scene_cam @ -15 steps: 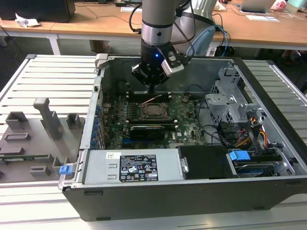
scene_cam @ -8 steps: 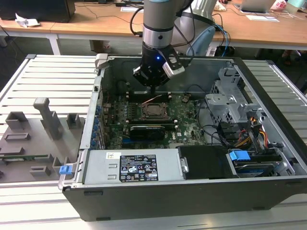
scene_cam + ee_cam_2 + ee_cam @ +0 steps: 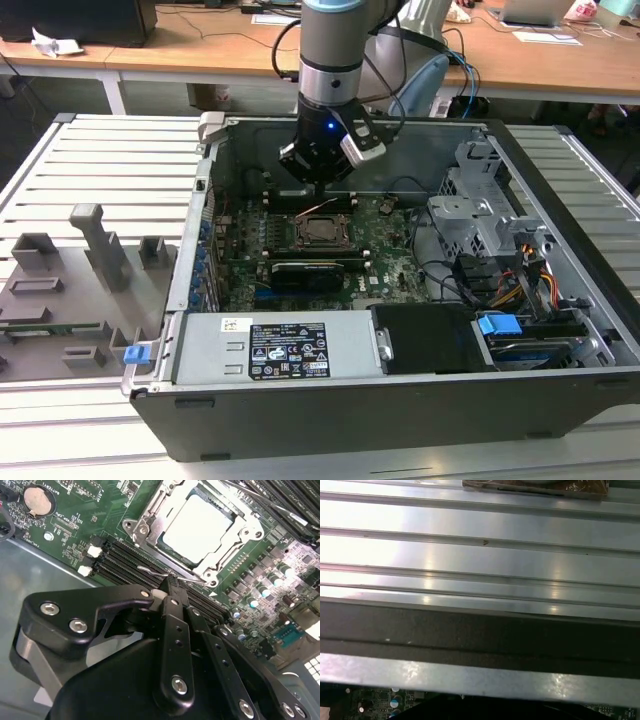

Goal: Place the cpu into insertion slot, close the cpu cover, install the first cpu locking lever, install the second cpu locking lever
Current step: 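Install the first cpu locking lever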

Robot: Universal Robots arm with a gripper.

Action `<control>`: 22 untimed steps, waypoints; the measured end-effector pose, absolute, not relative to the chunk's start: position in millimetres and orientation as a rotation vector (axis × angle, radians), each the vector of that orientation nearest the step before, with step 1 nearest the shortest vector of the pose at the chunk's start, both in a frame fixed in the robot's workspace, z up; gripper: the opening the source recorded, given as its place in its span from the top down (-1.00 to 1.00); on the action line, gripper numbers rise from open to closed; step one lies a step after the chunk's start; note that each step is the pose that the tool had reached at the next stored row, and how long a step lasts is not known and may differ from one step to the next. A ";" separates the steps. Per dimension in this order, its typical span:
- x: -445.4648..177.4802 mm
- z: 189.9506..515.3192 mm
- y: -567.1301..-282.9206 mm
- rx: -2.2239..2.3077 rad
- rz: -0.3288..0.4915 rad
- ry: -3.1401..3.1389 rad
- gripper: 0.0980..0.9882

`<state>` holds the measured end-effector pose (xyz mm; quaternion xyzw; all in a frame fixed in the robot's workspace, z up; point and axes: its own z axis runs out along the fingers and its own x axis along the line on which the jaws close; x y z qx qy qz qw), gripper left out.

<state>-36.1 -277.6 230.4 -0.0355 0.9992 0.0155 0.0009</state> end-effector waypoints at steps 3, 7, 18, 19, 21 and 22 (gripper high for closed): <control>-36.0 229.2 -277.5 -0.112 0.056 3.137 0.97; -33.8 228.2 -277.4 -0.113 0.056 3.137 0.97; -23.1 221.6 -275.5 -0.113 0.056 3.137 0.97; -20.1 219.2 -275.5 -0.113 0.056 3.137 0.97; -17.7 214.3 -275.5 -0.113 0.056 3.138 0.97; -17.2 212.5 -275.5 -0.113 0.056 3.138 0.97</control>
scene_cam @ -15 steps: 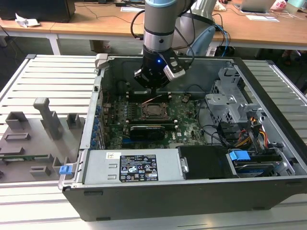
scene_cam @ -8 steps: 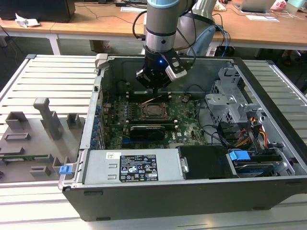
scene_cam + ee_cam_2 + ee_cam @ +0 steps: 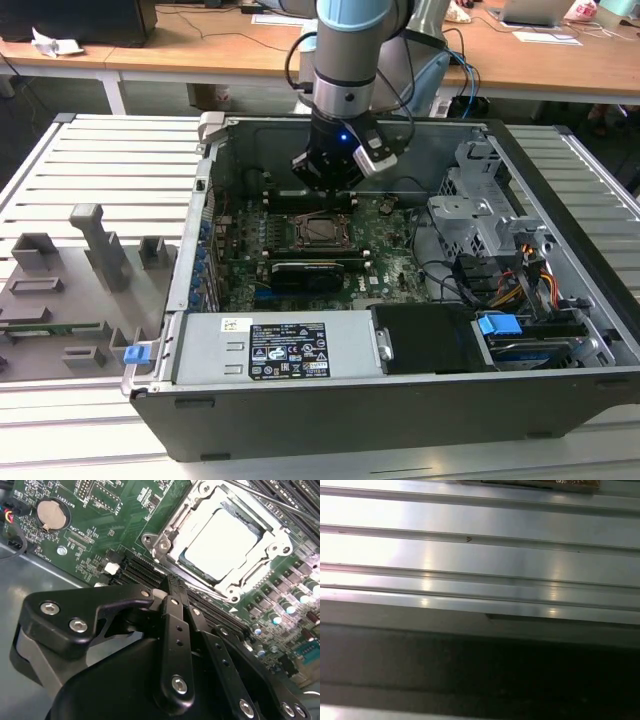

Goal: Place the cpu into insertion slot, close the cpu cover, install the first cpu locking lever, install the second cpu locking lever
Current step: 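Install the first cpu locking lever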

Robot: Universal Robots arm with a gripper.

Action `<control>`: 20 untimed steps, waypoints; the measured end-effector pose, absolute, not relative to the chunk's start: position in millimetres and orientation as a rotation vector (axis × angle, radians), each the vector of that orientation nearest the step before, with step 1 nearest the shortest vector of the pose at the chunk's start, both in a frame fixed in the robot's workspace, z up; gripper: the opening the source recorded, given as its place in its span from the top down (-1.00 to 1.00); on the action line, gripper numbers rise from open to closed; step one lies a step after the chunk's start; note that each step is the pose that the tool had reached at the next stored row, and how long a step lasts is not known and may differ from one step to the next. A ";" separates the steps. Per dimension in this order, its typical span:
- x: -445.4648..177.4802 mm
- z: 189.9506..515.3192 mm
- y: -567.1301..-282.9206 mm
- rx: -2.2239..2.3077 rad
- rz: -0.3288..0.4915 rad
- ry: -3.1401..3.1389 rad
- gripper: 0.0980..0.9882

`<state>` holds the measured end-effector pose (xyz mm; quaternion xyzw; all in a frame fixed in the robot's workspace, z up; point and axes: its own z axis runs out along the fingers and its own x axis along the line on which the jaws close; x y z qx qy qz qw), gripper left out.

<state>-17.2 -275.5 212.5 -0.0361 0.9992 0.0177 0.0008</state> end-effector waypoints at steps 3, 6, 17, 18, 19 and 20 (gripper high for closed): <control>-16.7 208.4 -275.5 -0.113 0.048 3.138 0.97; -16.6 205.7 -275.5 -0.113 0.039 3.138 0.97; -16.4 202.5 -274.9 -0.114 0.032 3.138 0.97; -16.4 205.2 -274.9 -0.114 0.033 3.138 0.97; -16.4 212.1 -275.0 -0.114 0.032 3.138 0.97; -16.4 215.7 -275.0 -0.114 0.032 3.138 0.97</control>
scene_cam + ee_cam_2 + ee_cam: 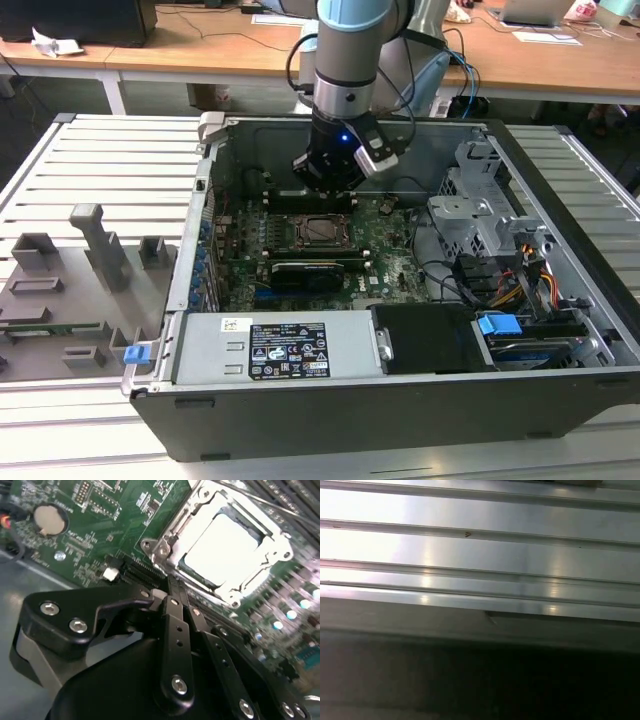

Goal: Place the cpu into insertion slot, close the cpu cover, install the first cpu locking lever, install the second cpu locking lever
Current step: 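Install the first cpu locking lever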

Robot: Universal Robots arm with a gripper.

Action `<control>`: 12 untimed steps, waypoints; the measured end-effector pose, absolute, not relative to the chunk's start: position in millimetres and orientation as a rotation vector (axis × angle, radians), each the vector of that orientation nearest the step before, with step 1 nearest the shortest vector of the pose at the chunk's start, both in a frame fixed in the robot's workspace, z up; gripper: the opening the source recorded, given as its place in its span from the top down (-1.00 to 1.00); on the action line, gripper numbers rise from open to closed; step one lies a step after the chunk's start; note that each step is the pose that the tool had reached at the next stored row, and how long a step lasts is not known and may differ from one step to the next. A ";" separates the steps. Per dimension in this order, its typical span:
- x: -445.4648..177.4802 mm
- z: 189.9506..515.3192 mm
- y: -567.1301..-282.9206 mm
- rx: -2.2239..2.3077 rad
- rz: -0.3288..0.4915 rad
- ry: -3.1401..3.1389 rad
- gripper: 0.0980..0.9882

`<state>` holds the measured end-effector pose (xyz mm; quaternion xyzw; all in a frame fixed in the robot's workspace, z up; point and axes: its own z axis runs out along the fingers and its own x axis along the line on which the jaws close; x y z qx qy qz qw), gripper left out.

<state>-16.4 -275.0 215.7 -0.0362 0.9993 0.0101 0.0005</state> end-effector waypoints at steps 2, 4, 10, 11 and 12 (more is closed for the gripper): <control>-16.4 216.8 -275.0 -0.114 0.032 3.138 0.97; -16.4 216.6 -275.2 -0.114 0.032 3.138 0.97; -16.4 216.0 -279.4 -0.114 0.032 3.138 0.97; -16.4 216.0 -280.0 -0.114 0.032 3.138 0.97; -16.4 216.0 -280.6 -0.114 0.032 3.138 0.97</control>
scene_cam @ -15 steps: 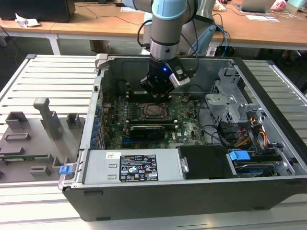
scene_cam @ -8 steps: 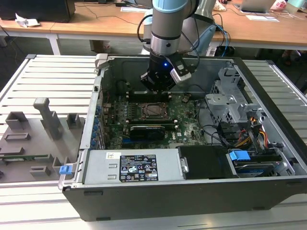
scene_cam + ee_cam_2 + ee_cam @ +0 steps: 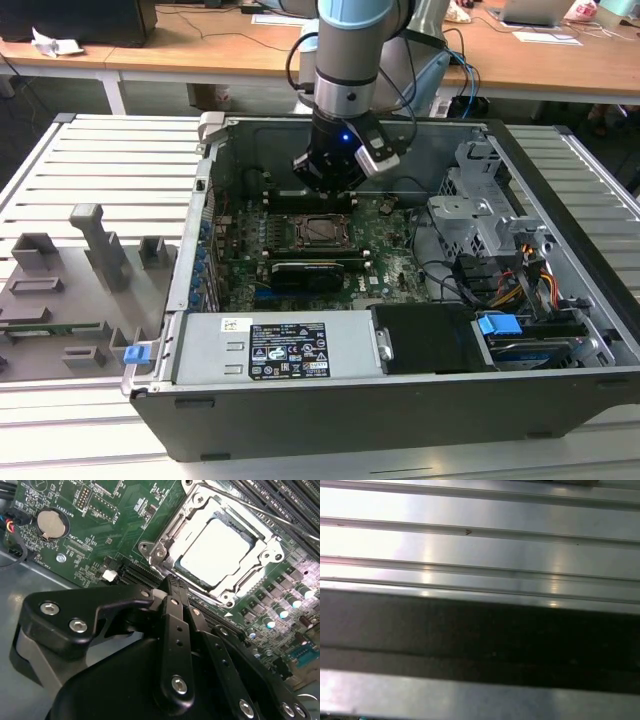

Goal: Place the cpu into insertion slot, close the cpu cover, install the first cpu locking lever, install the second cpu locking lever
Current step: 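Install the first cpu locking lever, then install the second cpu locking lever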

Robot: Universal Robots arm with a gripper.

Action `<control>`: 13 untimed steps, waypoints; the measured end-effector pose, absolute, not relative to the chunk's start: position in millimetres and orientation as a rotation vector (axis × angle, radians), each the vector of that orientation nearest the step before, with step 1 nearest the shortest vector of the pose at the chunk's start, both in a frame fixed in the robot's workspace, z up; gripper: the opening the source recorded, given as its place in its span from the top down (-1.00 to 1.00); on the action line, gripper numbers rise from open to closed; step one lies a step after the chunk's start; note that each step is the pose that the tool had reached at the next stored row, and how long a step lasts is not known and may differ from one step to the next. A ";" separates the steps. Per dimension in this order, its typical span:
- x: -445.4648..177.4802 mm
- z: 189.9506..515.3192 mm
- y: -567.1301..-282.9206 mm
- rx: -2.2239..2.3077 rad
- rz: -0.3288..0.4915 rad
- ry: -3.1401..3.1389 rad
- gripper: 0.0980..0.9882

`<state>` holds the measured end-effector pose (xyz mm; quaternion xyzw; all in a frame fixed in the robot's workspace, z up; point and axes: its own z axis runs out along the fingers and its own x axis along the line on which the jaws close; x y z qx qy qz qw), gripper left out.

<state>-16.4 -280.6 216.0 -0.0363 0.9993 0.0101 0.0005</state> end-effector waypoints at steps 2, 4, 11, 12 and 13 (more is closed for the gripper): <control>-16.4 216.0 -281.8 -0.114 0.032 3.138 0.97; -16.4 216.0 -283.2 -0.114 0.032 3.138 0.97; -16.4 215.8 -291.8 -0.114 0.032 3.138 0.97; -16.4 215.8 -292.7 -0.114 0.032 3.138 0.97; -16.4 215.7 -293.7 -0.114 0.032 3.138 0.97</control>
